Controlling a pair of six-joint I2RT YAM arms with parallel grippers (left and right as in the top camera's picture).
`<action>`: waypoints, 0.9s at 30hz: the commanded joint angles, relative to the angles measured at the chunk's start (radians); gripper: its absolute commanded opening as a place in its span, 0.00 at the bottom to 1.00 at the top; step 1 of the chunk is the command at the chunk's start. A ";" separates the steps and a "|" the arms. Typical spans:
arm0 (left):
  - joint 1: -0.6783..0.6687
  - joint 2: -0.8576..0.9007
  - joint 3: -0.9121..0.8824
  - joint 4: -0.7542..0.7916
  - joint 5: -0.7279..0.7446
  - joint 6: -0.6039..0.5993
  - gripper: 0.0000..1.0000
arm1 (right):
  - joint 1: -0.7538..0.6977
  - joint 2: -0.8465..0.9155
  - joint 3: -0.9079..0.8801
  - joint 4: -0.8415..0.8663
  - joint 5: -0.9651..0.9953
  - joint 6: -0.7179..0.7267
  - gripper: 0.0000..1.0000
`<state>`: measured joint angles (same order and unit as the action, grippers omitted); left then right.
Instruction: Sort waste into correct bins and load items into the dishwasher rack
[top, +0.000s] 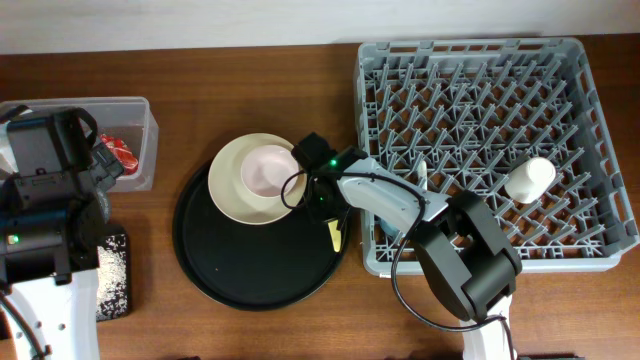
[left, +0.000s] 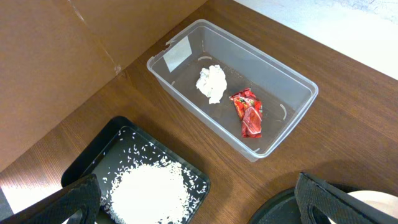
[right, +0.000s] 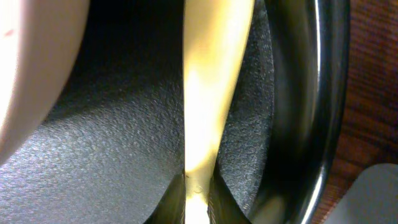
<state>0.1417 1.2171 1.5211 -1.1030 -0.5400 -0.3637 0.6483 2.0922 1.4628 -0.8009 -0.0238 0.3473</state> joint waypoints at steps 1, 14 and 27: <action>0.003 -0.006 0.008 0.002 -0.014 -0.014 0.99 | 0.006 0.032 -0.004 -0.004 -0.017 -0.002 0.07; 0.003 -0.006 0.008 0.002 -0.014 -0.014 0.99 | 0.008 -0.103 -0.004 -0.090 -0.026 0.024 0.21; 0.003 -0.006 0.008 0.002 -0.014 -0.014 0.99 | 0.008 -0.071 -0.133 -0.021 -0.126 0.134 0.37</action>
<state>0.1417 1.2171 1.5211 -1.1030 -0.5404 -0.3637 0.6506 2.0136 1.3521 -0.8295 -0.1333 0.4603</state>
